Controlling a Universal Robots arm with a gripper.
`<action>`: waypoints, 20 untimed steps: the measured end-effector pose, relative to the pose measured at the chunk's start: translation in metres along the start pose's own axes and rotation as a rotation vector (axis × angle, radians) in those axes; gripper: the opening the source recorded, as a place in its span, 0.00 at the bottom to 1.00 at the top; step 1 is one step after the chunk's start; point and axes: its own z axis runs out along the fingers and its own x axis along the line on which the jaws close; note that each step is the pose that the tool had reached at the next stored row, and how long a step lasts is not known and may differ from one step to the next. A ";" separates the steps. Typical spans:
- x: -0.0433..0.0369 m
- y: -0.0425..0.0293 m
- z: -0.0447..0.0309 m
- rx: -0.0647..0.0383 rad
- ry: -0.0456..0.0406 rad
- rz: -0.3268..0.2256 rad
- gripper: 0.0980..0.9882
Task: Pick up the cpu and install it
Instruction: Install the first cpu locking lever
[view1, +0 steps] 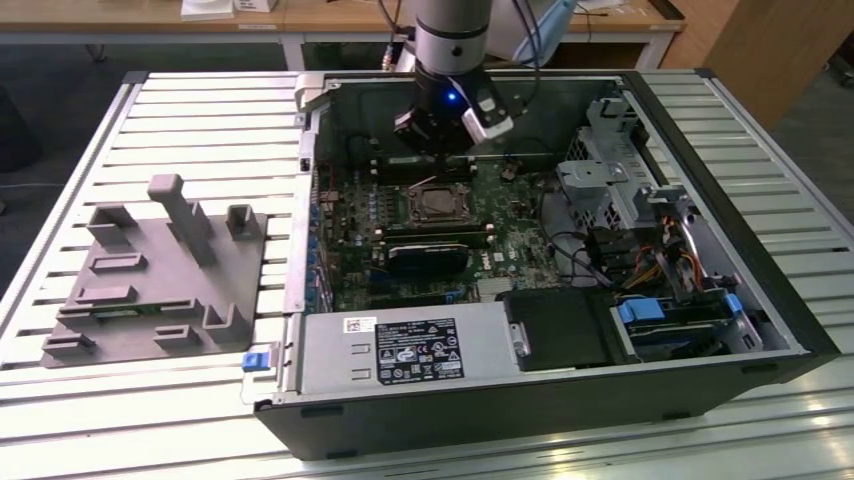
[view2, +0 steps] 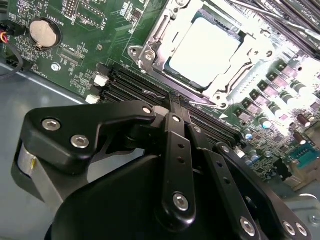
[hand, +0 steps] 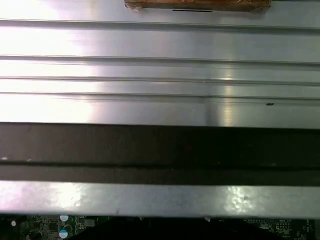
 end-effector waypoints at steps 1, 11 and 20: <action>-0.0007 0.0000 0.0007 0.000 0.0002 0.000 0.01; -0.0098 -0.0002 0.0094 0.000 0.0040 0.000 0.01; -0.0112 -0.0006 0.0188 0.000 0.0053 0.000 0.01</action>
